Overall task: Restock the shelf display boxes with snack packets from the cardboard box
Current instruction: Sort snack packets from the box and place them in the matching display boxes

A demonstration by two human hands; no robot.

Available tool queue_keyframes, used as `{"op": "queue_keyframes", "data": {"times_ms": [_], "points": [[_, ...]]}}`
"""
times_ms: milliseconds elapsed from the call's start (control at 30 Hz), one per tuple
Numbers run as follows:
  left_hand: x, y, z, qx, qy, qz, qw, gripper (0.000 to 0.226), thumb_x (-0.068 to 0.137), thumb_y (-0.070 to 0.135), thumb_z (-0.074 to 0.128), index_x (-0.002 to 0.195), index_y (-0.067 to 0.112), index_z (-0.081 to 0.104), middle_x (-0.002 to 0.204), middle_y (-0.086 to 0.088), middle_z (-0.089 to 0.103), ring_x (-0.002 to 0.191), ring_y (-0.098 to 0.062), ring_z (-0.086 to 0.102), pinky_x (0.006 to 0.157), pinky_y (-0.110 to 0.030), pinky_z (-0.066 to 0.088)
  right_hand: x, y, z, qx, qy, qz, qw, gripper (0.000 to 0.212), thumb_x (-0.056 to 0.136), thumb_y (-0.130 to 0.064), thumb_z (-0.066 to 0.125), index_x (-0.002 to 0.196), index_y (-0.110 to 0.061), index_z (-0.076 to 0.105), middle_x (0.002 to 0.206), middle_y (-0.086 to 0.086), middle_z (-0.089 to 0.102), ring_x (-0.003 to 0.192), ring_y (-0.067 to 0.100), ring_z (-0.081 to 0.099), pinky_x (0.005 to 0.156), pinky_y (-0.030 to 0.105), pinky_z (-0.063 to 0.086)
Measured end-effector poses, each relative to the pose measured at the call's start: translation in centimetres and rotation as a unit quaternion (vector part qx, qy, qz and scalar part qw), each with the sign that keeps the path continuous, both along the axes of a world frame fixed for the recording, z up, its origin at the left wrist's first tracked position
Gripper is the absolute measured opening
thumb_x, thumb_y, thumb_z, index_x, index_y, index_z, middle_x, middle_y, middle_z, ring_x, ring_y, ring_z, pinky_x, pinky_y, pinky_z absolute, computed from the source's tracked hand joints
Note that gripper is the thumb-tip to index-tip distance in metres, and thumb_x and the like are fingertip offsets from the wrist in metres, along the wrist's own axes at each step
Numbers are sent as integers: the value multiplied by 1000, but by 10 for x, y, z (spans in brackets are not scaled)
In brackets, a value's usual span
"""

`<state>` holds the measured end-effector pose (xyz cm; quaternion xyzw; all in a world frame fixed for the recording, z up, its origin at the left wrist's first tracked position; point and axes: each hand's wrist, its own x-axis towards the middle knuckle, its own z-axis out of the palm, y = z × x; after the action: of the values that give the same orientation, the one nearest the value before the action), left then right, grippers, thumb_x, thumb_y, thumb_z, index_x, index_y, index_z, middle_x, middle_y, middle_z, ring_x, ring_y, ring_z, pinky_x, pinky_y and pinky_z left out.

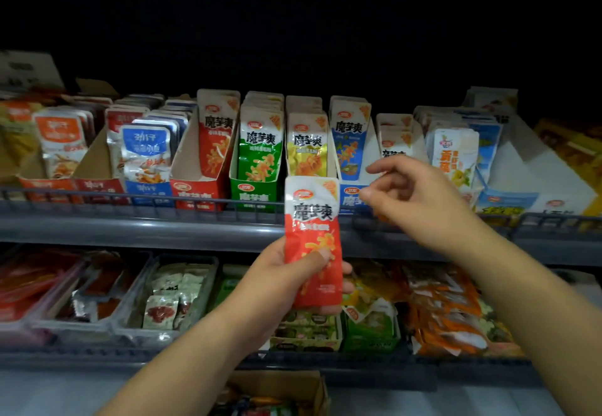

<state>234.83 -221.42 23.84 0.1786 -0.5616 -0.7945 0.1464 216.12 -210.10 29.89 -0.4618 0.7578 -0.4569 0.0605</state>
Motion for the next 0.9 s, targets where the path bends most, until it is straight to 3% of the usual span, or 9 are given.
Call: {"op": "queue_keyframes", "data": {"times_ms": [100,233,400,533,600,667,733,833,900], "points": [[2,-1,0,-1,-9,-31,999,23,102,19,56,124,15,60,106,-19,77,93,-34,76,73,-47,63,25,-17,-12,1,-132,51,990,48,87,-27,74,130,-25,52,93,-1,75,81,20,73,58,31,55],[10,-7,-2,7,-28,-35,999,21,103,23,56,122,16,62,105,-19,77,95,-37,76,76,-50,63,43,-34,-20,-30,-198,69,977,38,89,-11,72,123,-17,55,100,-1,78,84,17,75,54,29,53],[20,-19,-8,-5,-36,-13,999,25,103,29,56,125,18,63,105,-17,78,96,-34,76,89,-54,58,55,-44,-23,-38,-212,58,975,31,89,-7,72,113,-18,56,97,2,78,79,15,74,55,29,55],[24,-31,-3,-24,-38,28,999,20,102,28,58,117,19,67,104,-4,79,92,-18,76,78,-36,62,55,-50,-10,-65,-192,28,979,26,91,-8,70,102,-24,52,92,1,77,81,13,74,55,28,56],[26,-49,-1,-92,-39,111,989,12,102,29,60,106,22,69,105,-4,76,94,-18,73,90,-44,60,51,-56,4,-87,-162,13,983,27,92,-10,69,101,-27,50,97,2,75,87,16,74,59,32,58],[34,-74,6,-192,-13,219,957,7,101,30,62,99,26,69,105,-4,74,100,-23,70,99,-51,55,49,-69,19,-109,-126,14,986,27,93,-11,68,99,-28,48,98,2,75,88,17,73,59,31,58],[45,-99,14,-312,-4,300,902,9,99,29,61,105,26,68,110,2,69,107,-18,65,101,-45,52,49,-92,34,-123,-87,15,989,27,93,-12,68,97,-28,47,101,2,74,88,15,72,56,25,55],[59,-128,18,-501,-63,322,801,27,101,26,56,127,23,64,128,10,57,128,-14,47,113,-44,39,49,-140,57,-157,-38,6,987,26,94,-12,69,104,-20,47,108,10,70,94,19,70,62,27,59],[63,-139,13,-558,-93,295,770,37,101,31,55,137,24,60,142,6,55,140,-17,38,118,-47,30,51,-174,70,-173,3,-13,985,32,93,-14,70,118,-12,50,116,11,67,102,18,67,71,20,58]]}}
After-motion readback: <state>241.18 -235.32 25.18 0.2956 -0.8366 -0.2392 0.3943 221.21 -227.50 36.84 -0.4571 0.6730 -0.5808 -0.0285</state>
